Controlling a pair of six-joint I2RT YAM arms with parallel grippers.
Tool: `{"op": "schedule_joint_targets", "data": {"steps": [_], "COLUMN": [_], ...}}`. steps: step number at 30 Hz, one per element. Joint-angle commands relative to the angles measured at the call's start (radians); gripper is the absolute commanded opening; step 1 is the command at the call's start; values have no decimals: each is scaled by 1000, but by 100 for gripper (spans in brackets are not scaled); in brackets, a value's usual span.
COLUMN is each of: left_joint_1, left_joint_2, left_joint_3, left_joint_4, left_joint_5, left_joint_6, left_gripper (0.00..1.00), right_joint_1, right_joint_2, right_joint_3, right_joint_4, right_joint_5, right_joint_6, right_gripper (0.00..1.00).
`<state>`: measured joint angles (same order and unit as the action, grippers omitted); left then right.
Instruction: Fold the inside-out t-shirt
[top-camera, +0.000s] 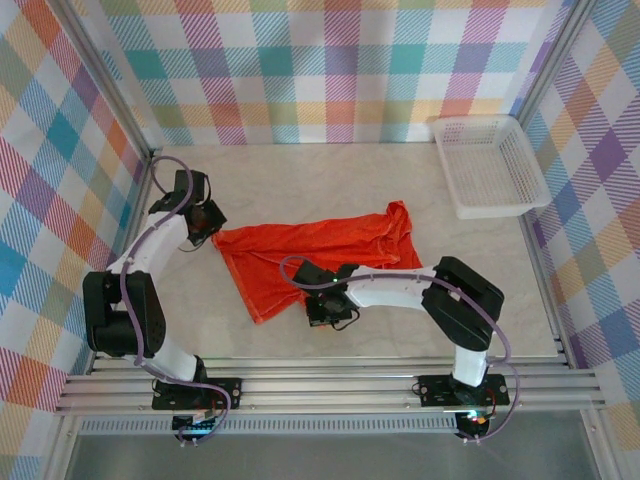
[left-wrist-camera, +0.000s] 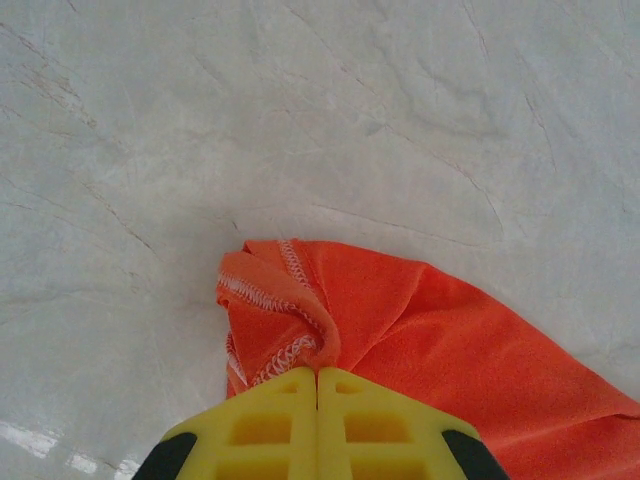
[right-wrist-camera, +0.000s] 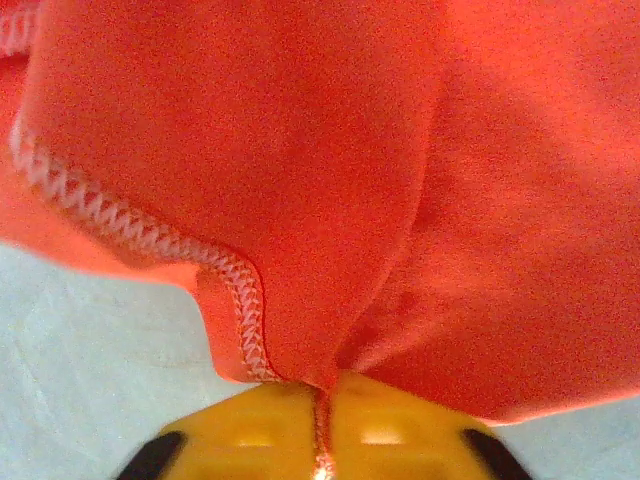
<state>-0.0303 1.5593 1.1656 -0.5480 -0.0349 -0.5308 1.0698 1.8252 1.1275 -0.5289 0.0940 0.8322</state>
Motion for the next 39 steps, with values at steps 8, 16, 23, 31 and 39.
{"op": "schedule_joint_targets", "data": {"steps": [8, 16, 23, 31, 39], "left_joint_1": [-3, 0, 9, 9, 10], "left_joint_2": [-56, -37, -26, -147, -502], "left_joint_3": [232, 575, 736, 838, 751], "left_joint_4": [-150, -254, -293, -343, -251], "left_joint_5": [-26, -29, -17, 107, -29], "left_joint_6": [38, 48, 56, 40, 69], "left_gripper": [0, 0, 0, 0, 0], "right_joint_1": [-326, -567, -669, -674, -674], "right_joint_2": [-292, -429, -431, -485, -739], "right_joint_3": [229, 532, 713, 898, 834], "right_joint_4": [-180, -183, -161, -185, -133], "right_joint_5": [175, 259, 239, 117, -16], "right_joint_6": [-282, -488, -549, -546, -503], "right_gripper": [0, 0, 0, 0, 0]}}
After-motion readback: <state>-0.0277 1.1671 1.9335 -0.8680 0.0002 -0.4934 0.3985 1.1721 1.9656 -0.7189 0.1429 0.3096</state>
